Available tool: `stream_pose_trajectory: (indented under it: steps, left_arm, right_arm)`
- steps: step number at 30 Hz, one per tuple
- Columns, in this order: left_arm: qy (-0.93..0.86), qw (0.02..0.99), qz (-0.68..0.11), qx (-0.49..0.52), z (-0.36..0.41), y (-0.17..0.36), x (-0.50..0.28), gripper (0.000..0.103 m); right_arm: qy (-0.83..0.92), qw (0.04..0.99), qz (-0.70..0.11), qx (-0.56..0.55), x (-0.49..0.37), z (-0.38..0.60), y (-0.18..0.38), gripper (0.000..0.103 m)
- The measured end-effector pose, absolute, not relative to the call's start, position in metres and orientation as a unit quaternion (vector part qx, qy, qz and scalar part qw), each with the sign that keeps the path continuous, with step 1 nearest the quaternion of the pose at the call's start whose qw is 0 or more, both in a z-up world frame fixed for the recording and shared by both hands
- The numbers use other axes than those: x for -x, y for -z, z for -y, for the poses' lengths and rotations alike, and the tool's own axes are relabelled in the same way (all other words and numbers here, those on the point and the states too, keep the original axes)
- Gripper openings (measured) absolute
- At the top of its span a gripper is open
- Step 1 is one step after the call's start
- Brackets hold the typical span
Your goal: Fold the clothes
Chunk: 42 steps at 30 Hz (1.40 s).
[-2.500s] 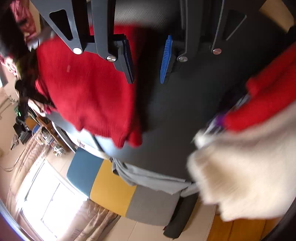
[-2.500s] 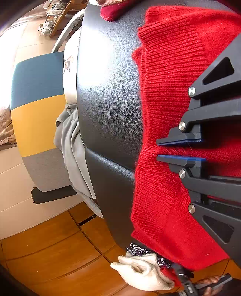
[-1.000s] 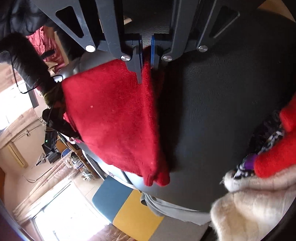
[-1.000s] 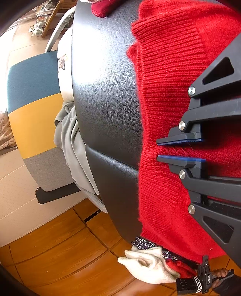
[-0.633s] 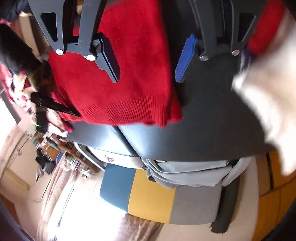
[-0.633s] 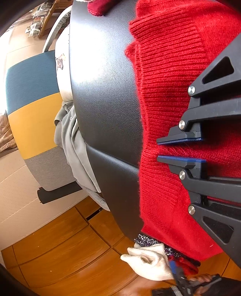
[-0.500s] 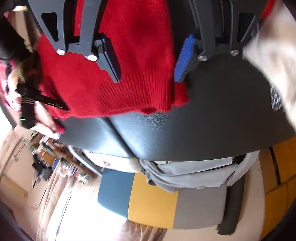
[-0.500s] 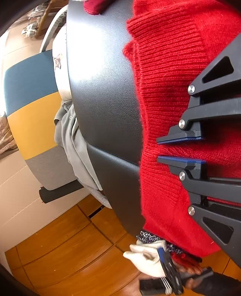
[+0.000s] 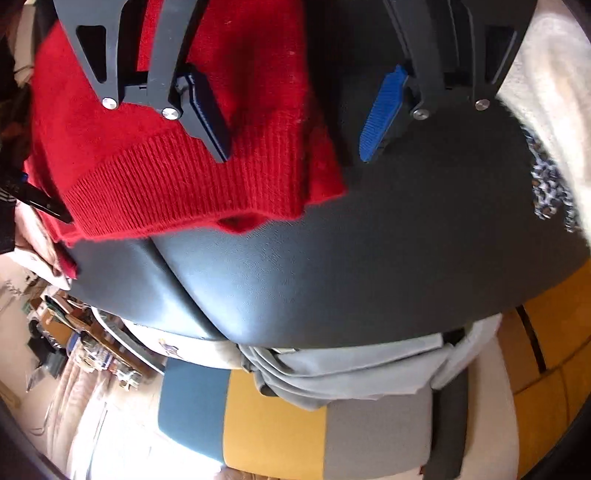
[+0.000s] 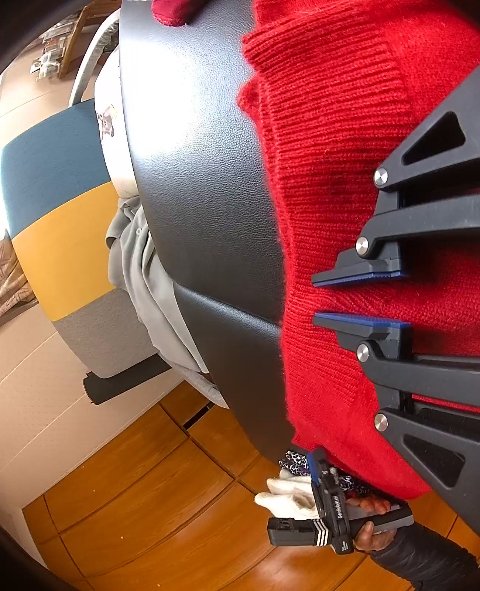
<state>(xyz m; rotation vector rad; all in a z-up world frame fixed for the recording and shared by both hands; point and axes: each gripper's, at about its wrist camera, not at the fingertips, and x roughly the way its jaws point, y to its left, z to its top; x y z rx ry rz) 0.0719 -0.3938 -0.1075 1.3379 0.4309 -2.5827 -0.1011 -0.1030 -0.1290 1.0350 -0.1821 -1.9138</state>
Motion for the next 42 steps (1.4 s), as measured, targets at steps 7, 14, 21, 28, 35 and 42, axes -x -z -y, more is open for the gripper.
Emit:
stream_pose_trajectory:
  steps: [7, 14, 21, 28, 35, 42]
  left_arm:
    - [0.879, 0.15, -0.159, -0.424, 0.396, 0.107, -0.088, 0.006]
    - [0.866, 0.163, -0.185, -0.434, 0.402, 0.119, -0.093, 0.013]
    - [0.871, 0.143, -0.224, -0.412, 0.409, 0.108, -0.118, 0.079]
    - [0.863, 0.101, -0.234, -0.437, 0.405, 0.132, -0.098, 0.079]
    - [0.849, 0.041, -0.278, -0.447, 0.404, 0.136, -0.085, 0.023]
    - [0.827, 0.052, -0.378, -0.413, 0.424, 0.125, -0.093, 0.014]
  right_arm:
    - [0.779, 0.46, 0.072, -0.421, 0.1, 0.105, 0.128, 0.014]
    - [0.779, 0.46, 0.071, -0.42, 0.099, 0.105, 0.128, 0.014]
    - [0.777, 0.462, 0.077, -0.421, 0.101, 0.104, 0.129, 0.014]
    - [0.777, 0.462, 0.076, -0.42, 0.1, 0.104, 0.129, 0.014]
    - [0.771, 0.467, 0.09, -0.423, 0.104, 0.102, 0.131, 0.014]
    - [0.761, 0.473, 0.095, -0.434, 0.107, 0.102, 0.13, 0.014]
